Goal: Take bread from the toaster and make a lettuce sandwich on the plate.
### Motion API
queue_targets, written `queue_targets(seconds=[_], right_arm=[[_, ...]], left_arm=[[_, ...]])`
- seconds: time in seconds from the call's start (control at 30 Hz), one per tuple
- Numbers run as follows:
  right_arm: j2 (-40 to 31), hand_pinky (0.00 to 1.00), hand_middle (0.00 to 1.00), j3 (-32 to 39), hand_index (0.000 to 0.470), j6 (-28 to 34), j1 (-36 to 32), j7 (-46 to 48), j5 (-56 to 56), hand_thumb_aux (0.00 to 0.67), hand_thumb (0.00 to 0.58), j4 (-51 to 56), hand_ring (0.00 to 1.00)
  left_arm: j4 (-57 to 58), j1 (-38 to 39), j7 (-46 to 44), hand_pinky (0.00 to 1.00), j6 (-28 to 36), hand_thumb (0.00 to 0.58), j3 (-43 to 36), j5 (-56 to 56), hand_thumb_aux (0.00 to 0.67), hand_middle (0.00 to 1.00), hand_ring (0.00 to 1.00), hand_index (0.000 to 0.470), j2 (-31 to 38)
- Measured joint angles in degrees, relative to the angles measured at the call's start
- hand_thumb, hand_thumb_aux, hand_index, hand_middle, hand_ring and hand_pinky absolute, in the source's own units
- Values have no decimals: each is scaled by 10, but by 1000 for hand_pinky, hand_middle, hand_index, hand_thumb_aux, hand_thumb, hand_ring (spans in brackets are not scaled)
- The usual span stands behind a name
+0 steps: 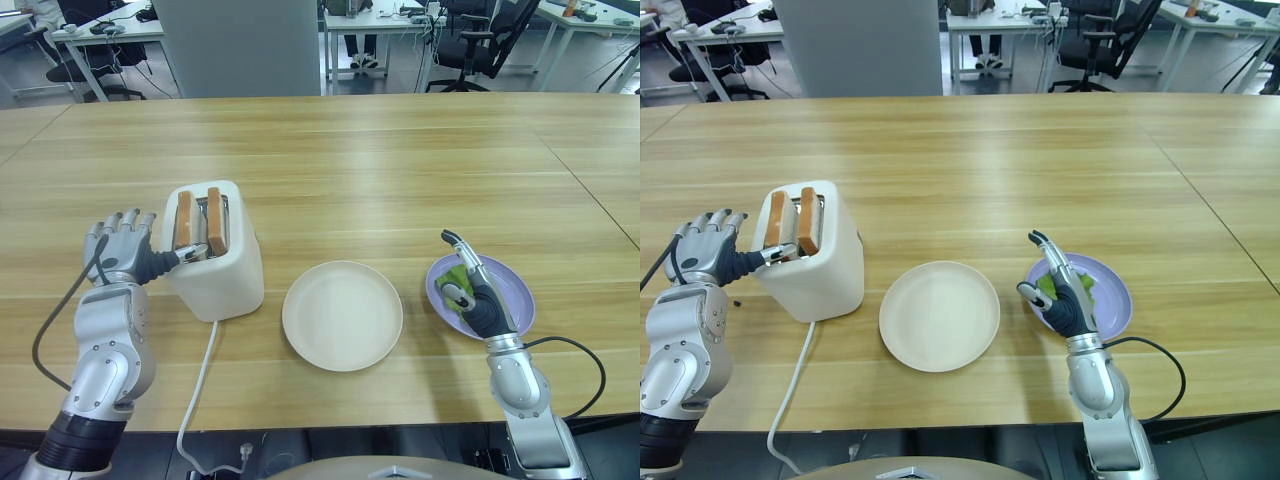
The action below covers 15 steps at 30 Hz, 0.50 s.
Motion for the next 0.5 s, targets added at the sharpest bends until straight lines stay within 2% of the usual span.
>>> queue_targets(seconds=[0.23,0.27,0.3,0.33,0.4,0.43,0.47,0.5], right_arm=[[1,0,0,2,0,1,0,0,0,0,0,-3,0],[1,0,0,2,0,2,0,1,0,0,0,-5,0],[1,0,0,2,0,3,0,1,0,0,0,-5,0],[1,0,0,3,0,3,0,1,0,0,0,-5,0],[1,0,0,4,0,4,0,1,0,0,0,-5,0],[2,0,0,5,0,4,0,1,0,0,0,-6,0],[2,0,0,6,0,4,0,1,-1,0,0,-6,0],[2,0,0,6,0,4,0,1,-1,0,0,-6,0]], left_arm=[[25,-20,6,0,-21,0,-19,5,0,0,0,0,-19],[29,-24,9,0,-23,83,-21,5,50,0,0,34,-23],[34,-27,12,0,-26,194,-22,4,123,0,0,85,-28],[37,-29,15,0,-29,420,-23,3,318,0,0,218,-34],[37,-35,23,0,-38,514,-24,-5,444,0,0,305,-45],[36,-38,27,0,-41,569,-24,-9,578,0,0,397,-48],[35,-40,30,0,-43,580,-23,-13,670,0,0,460,-51],[34,-40,36,0,-46,580,-21,-19,670,0,0,460,-56]])
